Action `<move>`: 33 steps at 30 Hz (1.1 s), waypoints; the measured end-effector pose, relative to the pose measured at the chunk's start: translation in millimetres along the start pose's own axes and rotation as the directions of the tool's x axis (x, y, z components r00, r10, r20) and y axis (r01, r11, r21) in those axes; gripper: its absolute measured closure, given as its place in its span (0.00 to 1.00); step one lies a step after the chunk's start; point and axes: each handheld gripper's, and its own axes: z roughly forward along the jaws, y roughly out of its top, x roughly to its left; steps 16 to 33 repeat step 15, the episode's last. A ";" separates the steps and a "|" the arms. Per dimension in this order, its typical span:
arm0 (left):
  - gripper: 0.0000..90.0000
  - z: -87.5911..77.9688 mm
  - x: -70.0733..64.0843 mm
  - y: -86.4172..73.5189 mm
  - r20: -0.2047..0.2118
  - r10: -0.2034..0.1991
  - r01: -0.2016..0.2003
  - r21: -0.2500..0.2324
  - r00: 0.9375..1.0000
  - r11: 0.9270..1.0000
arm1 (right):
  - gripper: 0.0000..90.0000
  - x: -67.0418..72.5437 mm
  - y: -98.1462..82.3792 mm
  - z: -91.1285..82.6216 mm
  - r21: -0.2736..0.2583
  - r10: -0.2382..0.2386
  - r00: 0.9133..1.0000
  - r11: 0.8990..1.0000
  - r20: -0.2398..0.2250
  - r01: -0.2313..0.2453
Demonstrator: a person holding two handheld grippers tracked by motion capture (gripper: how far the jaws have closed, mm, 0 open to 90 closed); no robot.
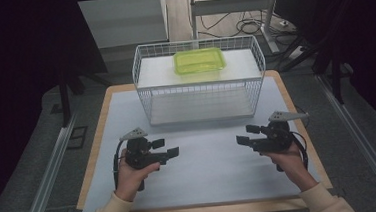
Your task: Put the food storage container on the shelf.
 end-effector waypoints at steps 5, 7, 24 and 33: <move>0.24 5.7 -2.6 -18.9 -0.013 0.017 -0.016 0.053 1.000 0.998 | 0.32 -1.5 -25.3 4.6 0.045 0.006 1.000 0.999 0.011 -0.006; 0.24 7.4 -1.8 -22.2 -0.015 0.018 -0.017 0.060 1.000 0.998 | 0.31 -0.9 -31.6 6.9 0.064 0.001 1.000 0.998 0.015 -0.002; 0.24 7.0 5.2 -27.9 -0.022 -0.008 0.009 0.057 1.000 0.998 | 0.30 3.0 -39.8 4.8 0.050 -0.044 0.998 0.998 0.039 0.042; 0.24 7.0 5.2 -27.9 -0.022 -0.008 0.009 0.057 1.000 0.998 | 0.30 3.0 -39.8 4.8 0.050 -0.044 0.998 0.998 0.039 0.042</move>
